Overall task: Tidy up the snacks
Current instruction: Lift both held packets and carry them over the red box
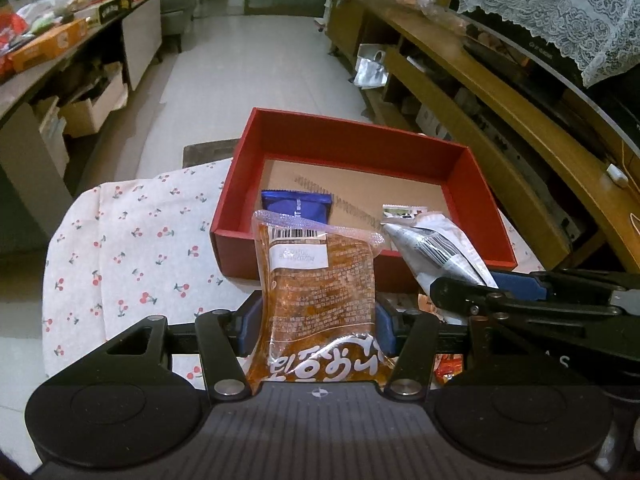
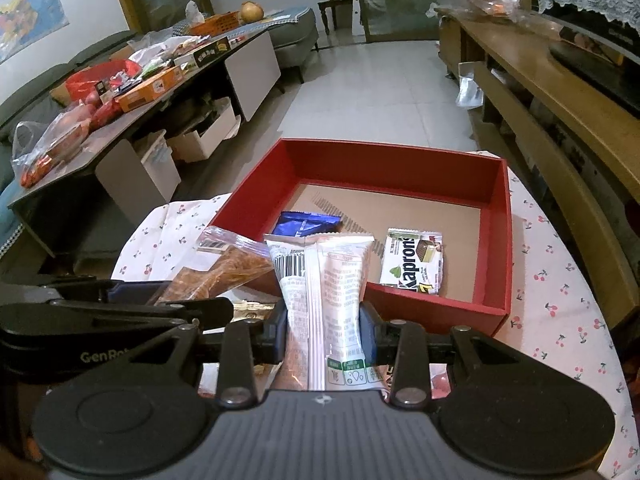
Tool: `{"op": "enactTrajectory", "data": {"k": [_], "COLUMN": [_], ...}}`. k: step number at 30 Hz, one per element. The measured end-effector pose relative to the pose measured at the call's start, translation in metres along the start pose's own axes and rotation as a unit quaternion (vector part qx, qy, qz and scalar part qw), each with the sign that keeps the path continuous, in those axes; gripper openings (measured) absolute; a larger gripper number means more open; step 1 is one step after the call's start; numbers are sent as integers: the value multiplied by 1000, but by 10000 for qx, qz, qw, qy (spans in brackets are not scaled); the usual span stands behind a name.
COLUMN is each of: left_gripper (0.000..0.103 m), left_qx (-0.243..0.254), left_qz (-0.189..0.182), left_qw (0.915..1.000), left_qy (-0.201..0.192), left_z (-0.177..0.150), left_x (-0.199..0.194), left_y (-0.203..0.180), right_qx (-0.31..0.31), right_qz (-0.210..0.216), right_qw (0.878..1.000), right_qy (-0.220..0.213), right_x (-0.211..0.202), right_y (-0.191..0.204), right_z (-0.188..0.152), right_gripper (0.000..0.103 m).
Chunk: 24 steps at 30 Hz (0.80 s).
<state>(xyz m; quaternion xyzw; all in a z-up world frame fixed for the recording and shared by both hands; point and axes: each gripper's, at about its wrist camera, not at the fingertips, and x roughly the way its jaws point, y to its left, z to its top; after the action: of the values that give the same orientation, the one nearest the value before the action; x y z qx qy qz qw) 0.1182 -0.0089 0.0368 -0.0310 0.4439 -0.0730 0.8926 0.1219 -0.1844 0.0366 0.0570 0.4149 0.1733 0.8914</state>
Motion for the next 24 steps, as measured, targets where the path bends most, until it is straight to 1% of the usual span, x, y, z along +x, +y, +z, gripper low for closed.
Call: {"op": "enactTrajectory", "data": {"k": [14, 20, 24], "left_gripper": [60, 59, 59], "left_qx": [28, 102, 144], "left_qz": [-45, 37, 81], "left_qw": [9995, 9991, 9989], "left_qy": [-296, -401, -433], "left_z": [22, 34, 43], "left_x": [2, 8, 15], "left_y": [-12, -18, -22], "right_qx": [223, 267, 282], "right_qz": [-123, -279, -454], "right_qw": [9991, 9981, 9968], "right_qy": [-351, -488, -587], "right_x": [-7, -3, 1], "right_y": [-11, -14, -17], "right_z": [18, 27, 33], "right_gripper": [49, 49, 49]}}
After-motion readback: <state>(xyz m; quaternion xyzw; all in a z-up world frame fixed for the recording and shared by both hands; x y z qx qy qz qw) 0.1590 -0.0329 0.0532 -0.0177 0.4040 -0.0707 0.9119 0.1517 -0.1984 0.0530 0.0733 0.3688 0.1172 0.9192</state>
